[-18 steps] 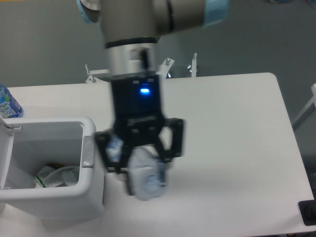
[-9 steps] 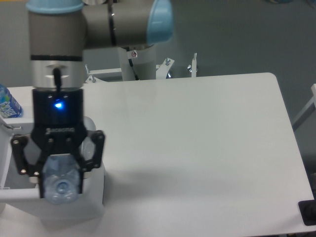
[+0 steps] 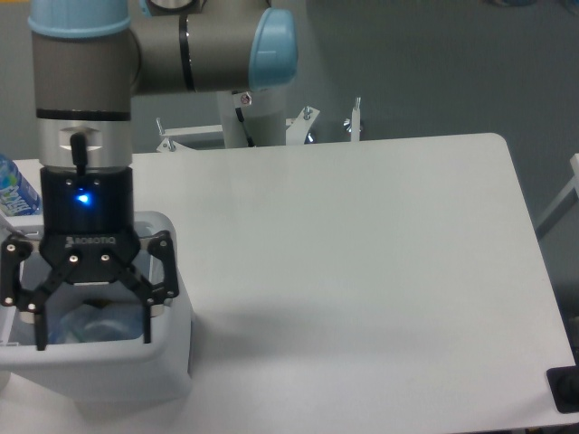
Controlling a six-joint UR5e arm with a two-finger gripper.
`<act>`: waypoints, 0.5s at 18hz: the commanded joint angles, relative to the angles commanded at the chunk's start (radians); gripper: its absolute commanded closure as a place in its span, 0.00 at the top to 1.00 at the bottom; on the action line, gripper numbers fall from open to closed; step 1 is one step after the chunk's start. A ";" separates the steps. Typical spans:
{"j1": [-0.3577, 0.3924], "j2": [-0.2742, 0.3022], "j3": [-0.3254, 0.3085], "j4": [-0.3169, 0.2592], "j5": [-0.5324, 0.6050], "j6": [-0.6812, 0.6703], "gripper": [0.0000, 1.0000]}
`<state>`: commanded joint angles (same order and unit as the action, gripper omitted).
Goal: Place the trash in the trash can
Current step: 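Open the gripper to release the bottle and raise away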
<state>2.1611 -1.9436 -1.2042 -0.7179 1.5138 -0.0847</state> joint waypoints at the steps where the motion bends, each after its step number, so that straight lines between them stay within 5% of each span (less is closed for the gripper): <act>1: 0.026 -0.005 -0.002 -0.002 0.037 0.037 1.00; 6: 0.141 -0.009 -0.031 -0.018 0.218 0.268 1.00; 9: 0.212 0.017 -0.044 -0.162 0.233 0.451 1.00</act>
<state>2.3728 -1.9268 -1.2486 -0.8799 1.7472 0.3660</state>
